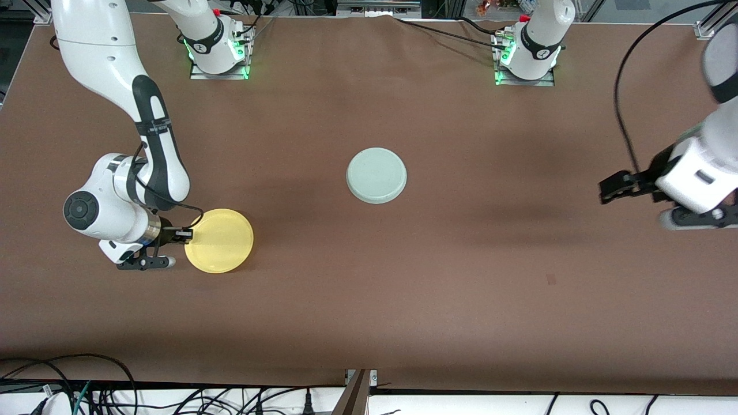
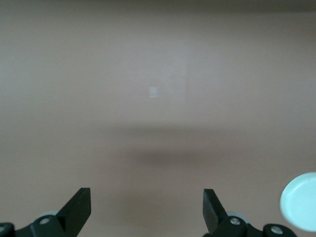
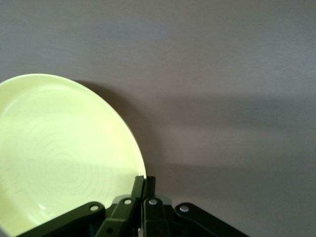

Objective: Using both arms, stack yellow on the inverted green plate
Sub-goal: 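Withdraw the left gripper while the right gripper lifts the yellow plate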

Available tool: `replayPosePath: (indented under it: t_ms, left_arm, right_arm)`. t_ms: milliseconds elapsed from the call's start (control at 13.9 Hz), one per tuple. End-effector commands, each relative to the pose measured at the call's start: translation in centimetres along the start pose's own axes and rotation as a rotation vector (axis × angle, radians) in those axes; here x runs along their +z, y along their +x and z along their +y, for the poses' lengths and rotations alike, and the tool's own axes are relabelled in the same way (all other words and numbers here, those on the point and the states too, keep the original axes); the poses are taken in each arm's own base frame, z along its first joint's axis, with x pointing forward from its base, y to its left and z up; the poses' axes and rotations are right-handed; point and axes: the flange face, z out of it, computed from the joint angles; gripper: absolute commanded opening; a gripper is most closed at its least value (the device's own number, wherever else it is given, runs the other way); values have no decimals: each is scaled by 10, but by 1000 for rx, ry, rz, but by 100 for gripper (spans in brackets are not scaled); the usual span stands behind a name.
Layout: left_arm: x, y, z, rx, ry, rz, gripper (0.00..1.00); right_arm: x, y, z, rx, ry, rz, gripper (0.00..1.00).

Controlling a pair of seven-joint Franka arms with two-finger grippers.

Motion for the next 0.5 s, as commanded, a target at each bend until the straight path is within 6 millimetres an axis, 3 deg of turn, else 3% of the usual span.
replayPosePath:
  t_ms: [0, 144, 287, 431]
  left_arm:
    - [-6, -58, -17, 14, 9, 62, 100]
    - [-3, -81, -50, -53, -12, 69, 100]
    - [-8, -95, -45, -29, -28, 108, 100]
    - [-8, -97, -41, -19, -17, 107, 100]
  right_arm:
    - [-31, 1, -70, 68, 46, -44, 0]
    - [-46, -7, -124, 129, 131, -63, 0]
    - [-57, -27, -191, 152, 175, -85, 0]
    - [-70, -49, -243, 183, 201, -95, 0]
